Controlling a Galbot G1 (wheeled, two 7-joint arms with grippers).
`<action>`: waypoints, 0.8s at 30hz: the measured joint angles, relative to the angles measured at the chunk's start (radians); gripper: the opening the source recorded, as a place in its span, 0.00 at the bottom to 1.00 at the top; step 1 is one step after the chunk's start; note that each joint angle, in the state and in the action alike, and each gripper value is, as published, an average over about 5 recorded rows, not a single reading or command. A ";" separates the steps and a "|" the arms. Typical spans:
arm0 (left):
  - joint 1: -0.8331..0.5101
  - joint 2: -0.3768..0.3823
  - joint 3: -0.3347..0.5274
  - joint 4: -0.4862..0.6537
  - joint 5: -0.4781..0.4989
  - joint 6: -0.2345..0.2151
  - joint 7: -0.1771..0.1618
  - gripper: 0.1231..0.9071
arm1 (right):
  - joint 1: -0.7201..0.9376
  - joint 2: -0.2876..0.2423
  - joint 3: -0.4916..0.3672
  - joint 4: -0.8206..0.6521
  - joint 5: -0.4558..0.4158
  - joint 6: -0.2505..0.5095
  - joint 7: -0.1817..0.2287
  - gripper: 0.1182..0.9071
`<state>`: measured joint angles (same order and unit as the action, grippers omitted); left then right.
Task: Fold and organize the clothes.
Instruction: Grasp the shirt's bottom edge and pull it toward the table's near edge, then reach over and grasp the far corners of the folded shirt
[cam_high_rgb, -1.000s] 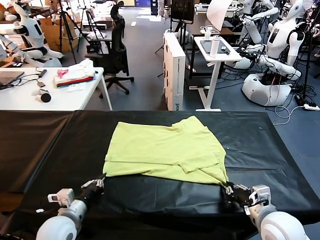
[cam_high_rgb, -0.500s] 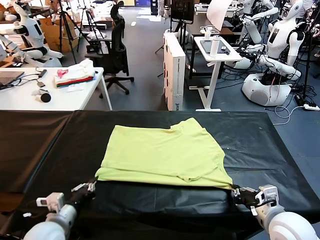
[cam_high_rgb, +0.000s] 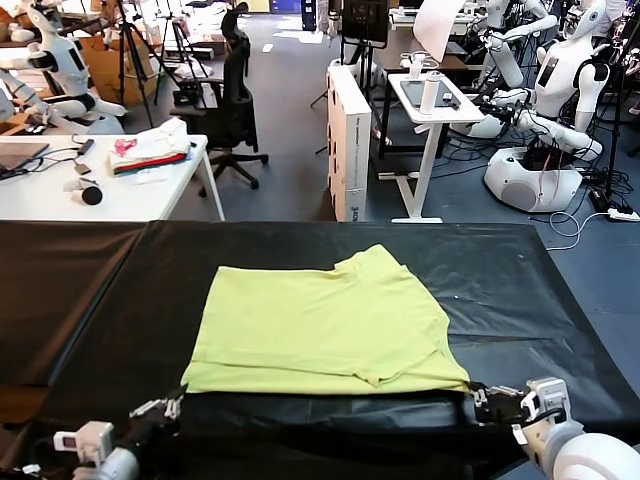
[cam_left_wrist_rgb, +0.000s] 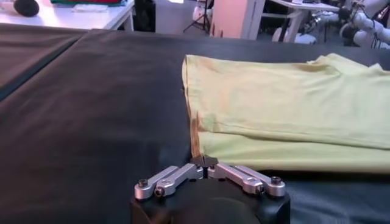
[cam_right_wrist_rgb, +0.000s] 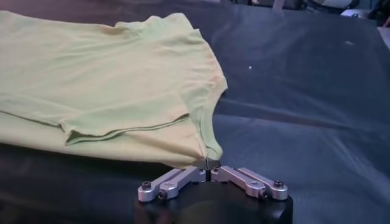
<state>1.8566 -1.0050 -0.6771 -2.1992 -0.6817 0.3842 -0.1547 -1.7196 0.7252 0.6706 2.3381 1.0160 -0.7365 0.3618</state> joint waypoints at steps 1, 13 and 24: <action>0.000 -0.001 0.000 0.001 0.001 -0.001 0.000 0.03 | 0.000 -0.001 0.001 0.000 -0.001 0.000 -0.009 0.37; 0.000 -0.012 -0.006 0.001 0.001 -0.004 -0.009 0.81 | 0.038 -0.007 0.030 -0.017 0.012 0.000 -0.070 1.00; -0.081 0.007 -0.045 0.023 -0.121 0.049 -0.097 1.00 | 0.353 0.081 -0.088 -0.196 -0.042 0.000 -0.083 1.00</action>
<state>1.7757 -0.9984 -0.7218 -2.1767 -0.8024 0.4330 -0.2520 -1.3669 0.8061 0.5827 2.1416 0.9744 -0.7365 0.2785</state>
